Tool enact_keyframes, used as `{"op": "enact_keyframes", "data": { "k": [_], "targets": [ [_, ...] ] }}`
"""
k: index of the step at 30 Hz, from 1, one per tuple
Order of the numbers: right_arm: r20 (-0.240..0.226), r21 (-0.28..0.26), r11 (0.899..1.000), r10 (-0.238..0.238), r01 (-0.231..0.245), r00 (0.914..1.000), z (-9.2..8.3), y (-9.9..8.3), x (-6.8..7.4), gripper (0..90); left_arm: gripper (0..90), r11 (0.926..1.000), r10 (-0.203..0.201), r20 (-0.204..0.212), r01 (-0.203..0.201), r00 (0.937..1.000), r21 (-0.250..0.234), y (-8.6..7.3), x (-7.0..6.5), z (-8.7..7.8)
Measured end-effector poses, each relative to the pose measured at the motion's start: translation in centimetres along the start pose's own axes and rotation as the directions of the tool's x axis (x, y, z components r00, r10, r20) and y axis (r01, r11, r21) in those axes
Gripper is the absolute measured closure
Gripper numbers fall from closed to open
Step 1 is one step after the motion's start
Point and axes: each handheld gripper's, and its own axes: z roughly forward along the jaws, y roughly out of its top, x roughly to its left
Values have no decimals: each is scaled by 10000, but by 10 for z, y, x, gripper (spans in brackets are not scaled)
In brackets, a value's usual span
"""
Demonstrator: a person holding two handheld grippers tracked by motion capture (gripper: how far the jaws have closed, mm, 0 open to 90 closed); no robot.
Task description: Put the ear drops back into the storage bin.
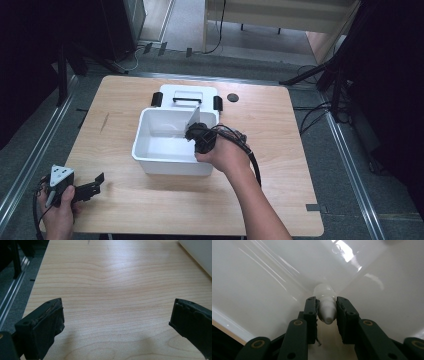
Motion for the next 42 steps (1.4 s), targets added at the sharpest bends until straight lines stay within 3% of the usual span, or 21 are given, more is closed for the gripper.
{"op": "enact_keyframes", "data": {
  "k": [5,15,25,42],
  "targets": [
    [-51,238,9997,93,-92,9999,1,1,1,709,0,10000,0,-5,0,10000,-1,0,0,0],
    [75,260,9996,-98,96,9999,3,2,1,723,0,10000,6,-7,-6,10000,-6,0,0,0],
    [-104,149,9999,-49,50,9999,1,1,0,700,0,10000,6,-10,-6,10000,-4,0,0,0],
    [-68,-517,9986,-74,71,9999,-33,-2,-2,656,0,10000,15,-38,-15,10000,-22,0,-1,0]
  ]
}}
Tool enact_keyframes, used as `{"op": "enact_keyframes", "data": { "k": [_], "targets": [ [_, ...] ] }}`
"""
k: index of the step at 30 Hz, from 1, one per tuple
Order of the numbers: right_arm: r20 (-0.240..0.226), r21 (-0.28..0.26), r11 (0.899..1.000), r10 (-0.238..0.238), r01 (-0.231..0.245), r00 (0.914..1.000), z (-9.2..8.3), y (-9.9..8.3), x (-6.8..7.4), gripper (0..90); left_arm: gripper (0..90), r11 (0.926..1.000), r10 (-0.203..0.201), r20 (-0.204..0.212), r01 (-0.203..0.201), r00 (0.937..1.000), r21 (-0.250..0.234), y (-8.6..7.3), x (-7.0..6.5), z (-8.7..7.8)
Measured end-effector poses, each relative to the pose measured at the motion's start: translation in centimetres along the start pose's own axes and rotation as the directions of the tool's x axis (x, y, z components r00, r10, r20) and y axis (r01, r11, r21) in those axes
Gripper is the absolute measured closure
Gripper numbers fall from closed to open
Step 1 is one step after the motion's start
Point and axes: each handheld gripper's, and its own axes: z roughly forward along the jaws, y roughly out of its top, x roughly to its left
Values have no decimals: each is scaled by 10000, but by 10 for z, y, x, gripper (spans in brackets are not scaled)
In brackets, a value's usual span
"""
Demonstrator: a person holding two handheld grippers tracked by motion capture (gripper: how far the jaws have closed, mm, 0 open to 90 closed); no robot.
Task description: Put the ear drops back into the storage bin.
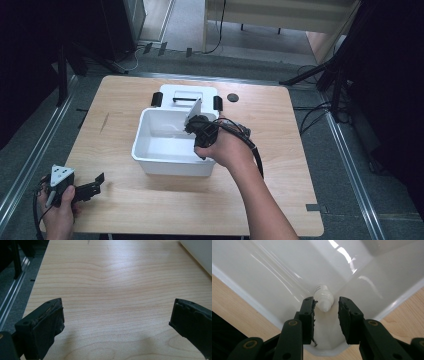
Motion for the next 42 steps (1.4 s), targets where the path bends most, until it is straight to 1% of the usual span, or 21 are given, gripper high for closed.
{"op": "enact_keyframes", "data": {
  "k": [5,8,10,11,13,18,20,23,27,33,42],
  "targets": [
    [-91,-246,9996,164,-166,9998,-11,-3,-4,644,0,10000,25,-4,-25,10000,16,0,0,0],
    [-21,-394,9991,166,-166,9999,-19,-6,-8,634,0,10000,24,-3,-24,10000,17,0,0,0],
    [-7,-487,9985,236,-237,9997,-22,-7,-9,630,0,10000,25,-3,-25,10000,14,0,0,0],
    [21,-579,9978,314,-313,9995,-27,-9,-12,629,0,10000,28,-5,-28,10000,17,0,0,0],
    [22,-612,9976,328,-326,9995,-29,-10,-13,628,0,10000,31,1,-31,10000,35,0,0,0],
    [63,-753,9963,423,-417,9991,-37,-16,-22,624,0,10000,28,0,-28,10000,28,0,0,0],
    [22,-841,9951,529,-525,9986,-39,-18,-25,623,0,10000,31,0,-31,10000,36,0,0,0],
    [79,-871,9945,589,-579,9982,-41,-23,-30,620,0,10000,31,-3,-31,10000,20,0,0,0],
    [97,-842,9933,799,-788,9968,-42,-29,-38,617,0,10000,33,-11,-33,10000,17,0,0,0],
    [145,-959,9905,1001,-983,9949,-46,-40,-51,611,0,10000,69,-19,-69,10000,22,0,0,0],
    [247,-903,9849,1506,-1478,9883,-49,-61,-72,600,0,10000,58,-20,-58,10000,20,0,0,0]
  ]
}}
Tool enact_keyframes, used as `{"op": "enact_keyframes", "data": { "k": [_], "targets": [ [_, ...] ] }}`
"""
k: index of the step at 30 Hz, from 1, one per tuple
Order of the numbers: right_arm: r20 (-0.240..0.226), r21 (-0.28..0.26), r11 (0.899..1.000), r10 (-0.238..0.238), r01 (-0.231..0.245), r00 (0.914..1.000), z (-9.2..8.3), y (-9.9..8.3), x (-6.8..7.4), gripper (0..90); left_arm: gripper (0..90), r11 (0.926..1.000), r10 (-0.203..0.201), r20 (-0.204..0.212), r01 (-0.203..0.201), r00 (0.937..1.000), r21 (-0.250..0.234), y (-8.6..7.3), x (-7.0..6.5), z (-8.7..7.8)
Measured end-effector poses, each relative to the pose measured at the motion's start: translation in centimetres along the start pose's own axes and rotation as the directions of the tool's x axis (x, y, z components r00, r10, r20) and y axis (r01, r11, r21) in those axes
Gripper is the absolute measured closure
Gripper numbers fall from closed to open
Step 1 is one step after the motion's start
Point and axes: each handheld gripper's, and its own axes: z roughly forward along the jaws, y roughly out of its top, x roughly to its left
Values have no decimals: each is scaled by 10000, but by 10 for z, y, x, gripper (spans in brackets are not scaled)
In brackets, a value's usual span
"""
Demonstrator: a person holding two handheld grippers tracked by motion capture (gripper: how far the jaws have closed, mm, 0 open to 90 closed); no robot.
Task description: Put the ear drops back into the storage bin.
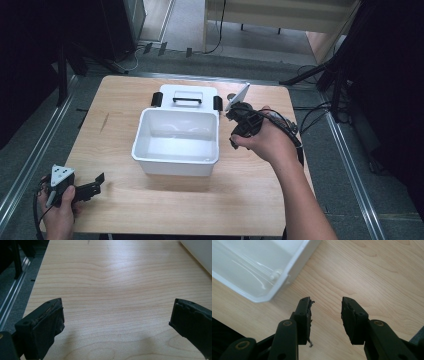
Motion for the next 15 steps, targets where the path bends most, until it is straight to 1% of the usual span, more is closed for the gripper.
{"op": "enact_keyframes", "data": {
  "k": [3,4,6,7,8,11,14,15],
  "targets": [
    [-24,-73,9998,172,-172,9998,0,-6,-9,597,0,10000,5,-1,-5,10000,-4,0,0,0],
    [-67,-41,9994,348,-349,9994,0,-12,-15,598,0,10000,-1,-8,1,10000,-22,0,0,0],
    [-69,3,9988,492,-492,9988,1,-17,-22,595,0,10000,-4,-19,4,10000,-21,0,0,0],
    [-69,3,9988,492,-492,9988,1,-17,-22,595,0,10000,-4,-22,4,10000,-28,0,0,0],
    [-61,11,9984,567,-567,9984,2,-20,-25,591,0,10000,-4,-28,4,10000,-39,0,0,0],
    [-57,-11,9967,808,-808,9967,4,-30,-36,571,0,10000,-2,-29,1,10000,-33,0,0,0],
    [-71,17,9955,945,-945,9955,7,-39,-44,543,0,10000,2,-33,-2,10000,-31,0,0,0],
    [-34,27,9940,1094,-1094,9940,9,-46,-51,530,0,10000,7,-32,-7,10000,-28,0,0,0]
  ]
}}
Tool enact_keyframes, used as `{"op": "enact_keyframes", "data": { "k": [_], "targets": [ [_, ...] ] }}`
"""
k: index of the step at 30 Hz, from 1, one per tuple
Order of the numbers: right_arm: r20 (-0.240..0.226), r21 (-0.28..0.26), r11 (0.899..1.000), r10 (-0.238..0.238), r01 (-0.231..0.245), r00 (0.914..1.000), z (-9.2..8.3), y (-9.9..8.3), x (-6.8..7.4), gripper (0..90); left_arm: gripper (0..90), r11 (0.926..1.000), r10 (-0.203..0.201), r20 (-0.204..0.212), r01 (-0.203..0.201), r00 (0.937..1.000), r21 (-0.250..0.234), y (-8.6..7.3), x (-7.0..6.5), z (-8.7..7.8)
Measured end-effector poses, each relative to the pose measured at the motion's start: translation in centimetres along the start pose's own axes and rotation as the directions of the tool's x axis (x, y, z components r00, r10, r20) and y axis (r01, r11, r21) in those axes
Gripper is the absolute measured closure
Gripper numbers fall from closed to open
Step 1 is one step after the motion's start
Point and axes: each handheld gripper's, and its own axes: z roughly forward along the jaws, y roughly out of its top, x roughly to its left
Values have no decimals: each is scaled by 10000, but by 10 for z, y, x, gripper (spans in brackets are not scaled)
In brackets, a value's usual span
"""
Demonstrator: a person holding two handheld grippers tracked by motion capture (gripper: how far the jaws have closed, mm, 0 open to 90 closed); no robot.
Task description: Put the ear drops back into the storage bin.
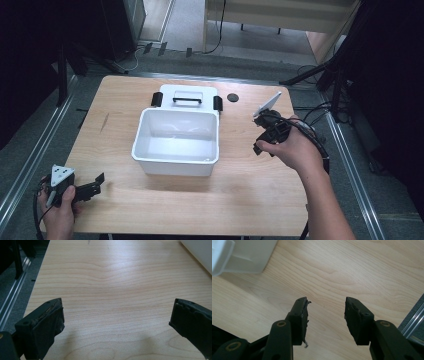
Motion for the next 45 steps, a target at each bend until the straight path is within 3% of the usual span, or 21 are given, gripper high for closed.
{"op": "enact_keyframes", "data": {
  "k": [10,14,18,22,26,31,36,43,45],
  "targets": [
    [177,-517,9973,526,-517,9985,10,-20,-25,407,0,10000,-23,-6,23,10000,21,0,1,-1],
    [114,-1059,9907,867,-850,9962,13,-29,-32,328,0,10000,-11,-17,11,10000,8,0,1,-1],
    [526,-1844,9770,1189,-1073,9915,15,-39,-36,167,0,10000,-30,-28,30,10000,-14,0,0,-1],
    [237,-2808,9464,1728,-1594,9847,19,-51,-42,0,0,10000,-36,-30,36,10000,-43,0,0,-1],
    [189,-3566,9140,2139,-1933,9767,29,-65,-48,0,0,10000,-31,-30,31,10000,-65,0,0,0],
    [193,-3979,8922,2408,-2135,9704,51,-82,-50,0,0,10000,-18,-45,18,10000,-44,0,0,-1],
    [101,-4699,8502,2739,-2372,9617,72,-98,-52,0,0,10000,-22,-45,21,10000,-56,0,0,-1],
    [32,-5324,8072,3030,-2549,9530,100,-119,-54,0,0,10000,-47,-28,47,10000,-30,-1,0,-1],
    [34,-5580,7888,3129,-2579,9498,108,-127,-55,1,0,10000,-47,-32,47,10000,-25,-1,0,-1]
  ]
}}
